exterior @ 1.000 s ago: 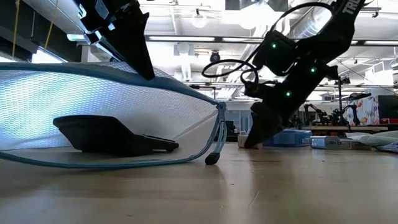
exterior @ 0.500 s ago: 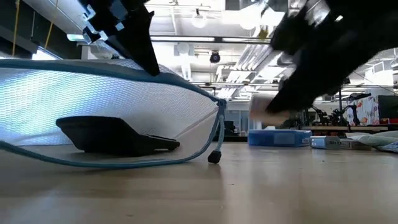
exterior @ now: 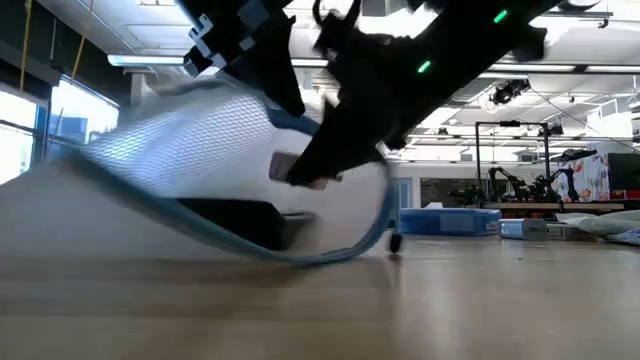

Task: Unpack backpack
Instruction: Put the pink charger adapter into the transparent zip bag

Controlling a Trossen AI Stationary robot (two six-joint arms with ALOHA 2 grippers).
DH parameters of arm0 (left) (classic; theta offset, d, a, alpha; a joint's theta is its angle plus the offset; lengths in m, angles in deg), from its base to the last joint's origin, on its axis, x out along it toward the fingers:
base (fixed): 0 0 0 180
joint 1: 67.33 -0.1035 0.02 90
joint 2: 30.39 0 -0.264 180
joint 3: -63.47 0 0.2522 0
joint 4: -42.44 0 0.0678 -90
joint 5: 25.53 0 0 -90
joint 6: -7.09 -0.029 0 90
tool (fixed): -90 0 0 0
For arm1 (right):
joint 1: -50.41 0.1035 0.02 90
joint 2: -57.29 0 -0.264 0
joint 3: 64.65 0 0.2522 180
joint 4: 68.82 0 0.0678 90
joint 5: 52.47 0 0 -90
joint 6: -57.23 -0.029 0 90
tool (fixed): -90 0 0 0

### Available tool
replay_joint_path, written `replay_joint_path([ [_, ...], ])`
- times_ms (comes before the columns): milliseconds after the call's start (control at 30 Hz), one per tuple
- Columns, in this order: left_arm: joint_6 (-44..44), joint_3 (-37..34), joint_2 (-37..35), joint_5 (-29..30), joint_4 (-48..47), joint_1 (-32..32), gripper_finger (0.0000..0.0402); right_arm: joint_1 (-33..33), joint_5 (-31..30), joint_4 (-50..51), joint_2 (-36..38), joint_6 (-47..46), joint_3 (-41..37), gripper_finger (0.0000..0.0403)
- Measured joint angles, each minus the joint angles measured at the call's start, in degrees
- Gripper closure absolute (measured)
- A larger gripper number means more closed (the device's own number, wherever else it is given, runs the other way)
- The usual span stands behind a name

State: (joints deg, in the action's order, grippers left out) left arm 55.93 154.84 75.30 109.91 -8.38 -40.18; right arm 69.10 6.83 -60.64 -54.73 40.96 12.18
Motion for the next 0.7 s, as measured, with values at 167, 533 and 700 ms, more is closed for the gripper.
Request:
replay_joint_path([
  [167, 0.1, 0.0, 0.0, 0.0, -0.6, 1.1, 0.0401, -5.2, 3.9, -5.7, -1.0, -1.9, 0.5, 0.0141],
  [533, 2.2, 0.0, -0.1, 0.7, -7.8, 1.5, 0.0401, -3.1, 1.1, -4.6, -0.5, -1.6, 0.4, 0.0064],
  [700, -3.9, 0.0, -0.1, 0.7, -7.5, 1.8, 0.0401, 1.6, 5.5, 3.1, 1.0, -4.5, 0.4, 0.0098],
])
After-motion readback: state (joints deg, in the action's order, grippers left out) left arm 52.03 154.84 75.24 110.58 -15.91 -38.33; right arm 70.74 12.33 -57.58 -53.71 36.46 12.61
